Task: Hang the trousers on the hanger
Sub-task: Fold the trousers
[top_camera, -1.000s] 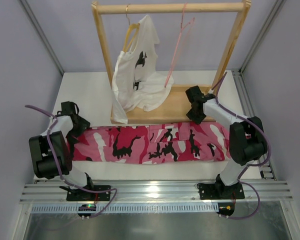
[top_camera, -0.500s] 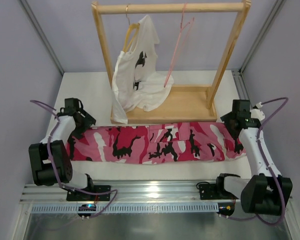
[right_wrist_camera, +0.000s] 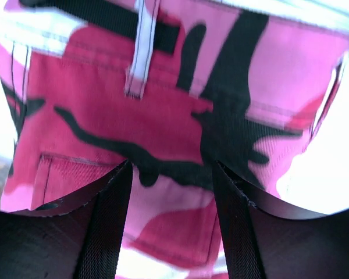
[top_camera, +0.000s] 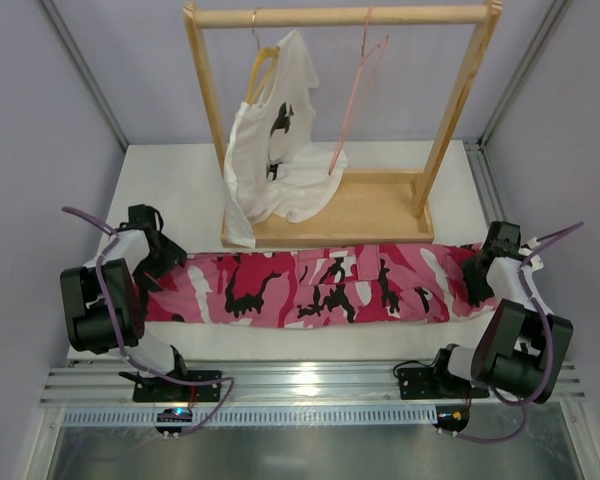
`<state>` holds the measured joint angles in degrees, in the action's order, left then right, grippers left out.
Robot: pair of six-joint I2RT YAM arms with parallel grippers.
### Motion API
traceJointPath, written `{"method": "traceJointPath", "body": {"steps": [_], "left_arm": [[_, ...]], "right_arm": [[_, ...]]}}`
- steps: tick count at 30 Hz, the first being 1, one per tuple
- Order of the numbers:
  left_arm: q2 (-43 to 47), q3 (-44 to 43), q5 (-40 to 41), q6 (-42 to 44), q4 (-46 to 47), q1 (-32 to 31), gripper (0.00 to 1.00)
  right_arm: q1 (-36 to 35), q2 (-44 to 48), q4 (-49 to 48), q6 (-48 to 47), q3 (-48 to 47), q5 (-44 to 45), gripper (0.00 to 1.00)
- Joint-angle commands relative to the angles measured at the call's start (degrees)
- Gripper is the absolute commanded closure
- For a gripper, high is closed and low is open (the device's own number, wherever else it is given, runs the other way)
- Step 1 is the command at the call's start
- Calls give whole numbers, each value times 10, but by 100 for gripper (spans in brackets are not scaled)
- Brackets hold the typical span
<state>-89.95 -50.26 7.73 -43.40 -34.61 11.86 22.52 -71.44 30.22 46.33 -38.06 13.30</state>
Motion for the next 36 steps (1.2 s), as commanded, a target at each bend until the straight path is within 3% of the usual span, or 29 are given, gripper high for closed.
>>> {"method": "traceJointPath", "body": {"steps": [1, 6, 11, 16, 22, 23, 27, 29, 36], "left_arm": [[-37, 10, 23, 0, 4, 24, 18], [-70, 0, 19, 2, 12, 49, 18], [-88, -39, -24, 28, 16, 76, 18], [-58, -99, -13, 61, -34, 63, 18], [69, -53, -61, 84, -1, 63, 19], [91, -42, -91, 89, 9, 63, 18], [119, -8, -97, 102, 18, 69, 18], [122, 2, -105, 104, 13, 81, 18], [156, 44, -134, 119, -3, 225, 18]], "right_arm": [[9, -37, -52, -41, -32, 41, 40], [19, -113, -77, -96, -53, 90, 40], [74, -96, -102, -160, -50, 91, 40], [38, 13, -99, -171, -54, -92, 40], [-140, 114, -88, -134, -57, -263, 40], [-189, 143, -103, -115, -49, -282, 40], [-274, 208, -200, -61, 29, -383, 40], [-295, 211, -225, -49, 66, -399, 40], [-309, 133, -213, -75, 149, -350, 40]]}}
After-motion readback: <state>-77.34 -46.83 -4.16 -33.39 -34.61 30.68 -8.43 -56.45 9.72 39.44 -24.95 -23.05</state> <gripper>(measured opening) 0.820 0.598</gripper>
